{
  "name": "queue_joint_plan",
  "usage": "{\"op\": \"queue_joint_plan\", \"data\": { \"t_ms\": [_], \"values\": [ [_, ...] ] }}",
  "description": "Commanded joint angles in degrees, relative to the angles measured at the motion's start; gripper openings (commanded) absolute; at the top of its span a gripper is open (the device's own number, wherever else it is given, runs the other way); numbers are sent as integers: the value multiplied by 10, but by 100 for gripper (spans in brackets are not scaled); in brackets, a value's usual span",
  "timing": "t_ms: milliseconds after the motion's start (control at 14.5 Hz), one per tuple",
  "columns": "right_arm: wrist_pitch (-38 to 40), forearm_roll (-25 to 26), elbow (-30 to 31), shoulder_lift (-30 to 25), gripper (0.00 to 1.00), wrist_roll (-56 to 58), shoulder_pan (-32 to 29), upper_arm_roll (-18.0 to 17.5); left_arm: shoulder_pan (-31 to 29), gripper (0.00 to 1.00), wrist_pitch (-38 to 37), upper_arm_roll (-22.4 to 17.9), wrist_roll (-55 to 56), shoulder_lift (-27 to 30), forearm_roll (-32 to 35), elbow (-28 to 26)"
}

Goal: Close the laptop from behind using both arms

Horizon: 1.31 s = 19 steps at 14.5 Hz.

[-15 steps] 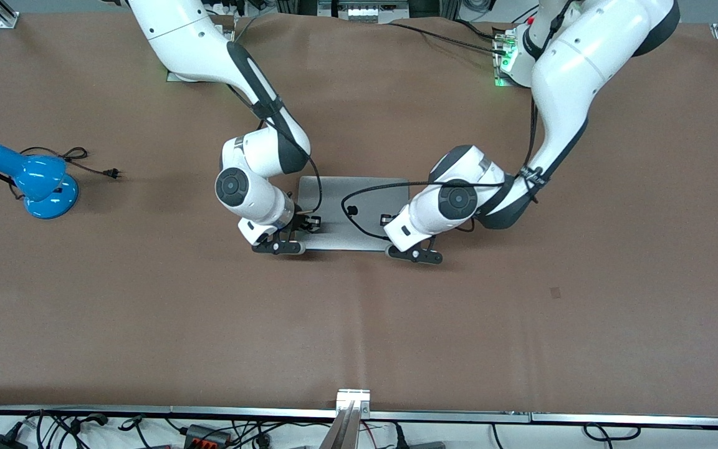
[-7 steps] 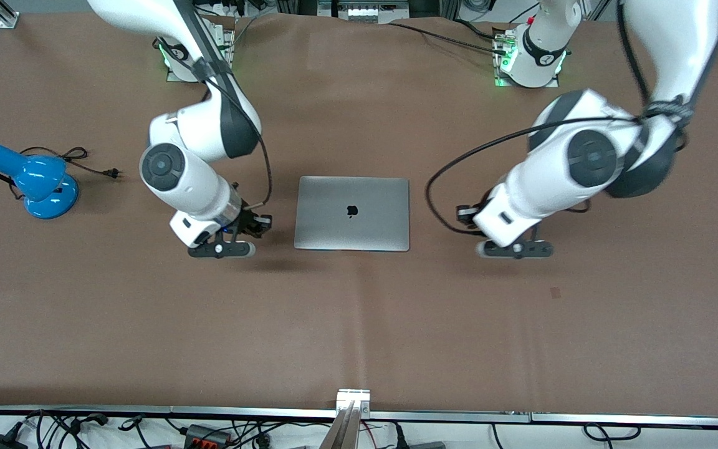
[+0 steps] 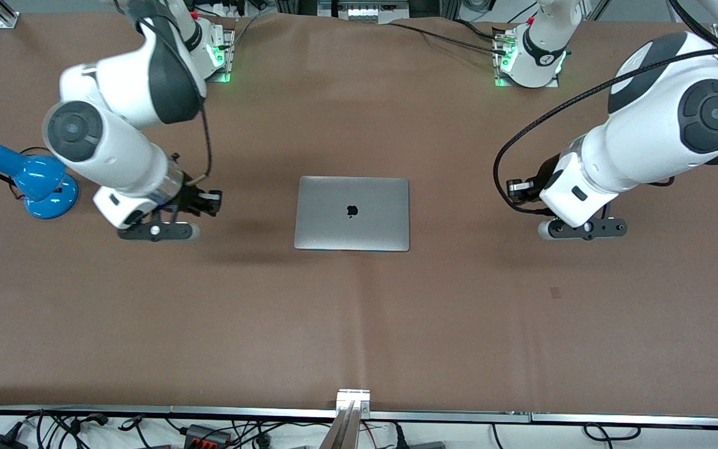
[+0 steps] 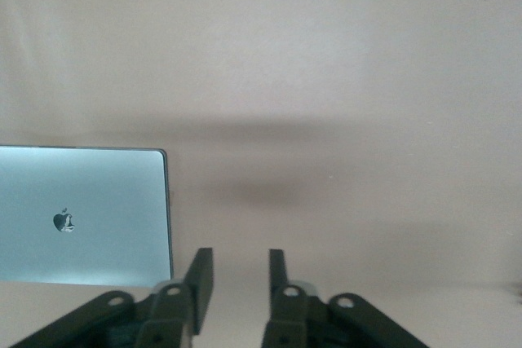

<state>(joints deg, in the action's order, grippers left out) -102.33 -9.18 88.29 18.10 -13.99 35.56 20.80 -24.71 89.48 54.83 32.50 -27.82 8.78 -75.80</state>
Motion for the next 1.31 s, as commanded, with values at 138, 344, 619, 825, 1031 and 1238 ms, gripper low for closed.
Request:
{"op": "queue_joint_plan", "data": {
  "t_ms": [138, 344, 619, 825, 1031, 1238],
  "values": [
    [29, 7, -61, 9, 100, 5, 0, 34, 40, 0, -43, -149, -174, 87, -122, 5],
    [60, 7, -80, 5, 100, 5, 0, 58, 148, 0, -47, -328, -233, 169, -141, -59],
    [59, 2, -99, -9, 100, 37, -90, 38, 280, 34, -35, -530, -240, 225, -153, -142],
    [57, 53, -97, -41, 100, 51, -295, -162, 283, 100, -40, -534, -234, 225, -148, -140],
    [61, 80, -85, -54, 100, 68, -328, -168, 285, 100, -42, -531, -228, 215, -108, -120],
    [71, 80, -82, -59, 100, 123, -353, -168, 282, 100, -43, -529, -230, 213, -102, -122]
  ]
}}
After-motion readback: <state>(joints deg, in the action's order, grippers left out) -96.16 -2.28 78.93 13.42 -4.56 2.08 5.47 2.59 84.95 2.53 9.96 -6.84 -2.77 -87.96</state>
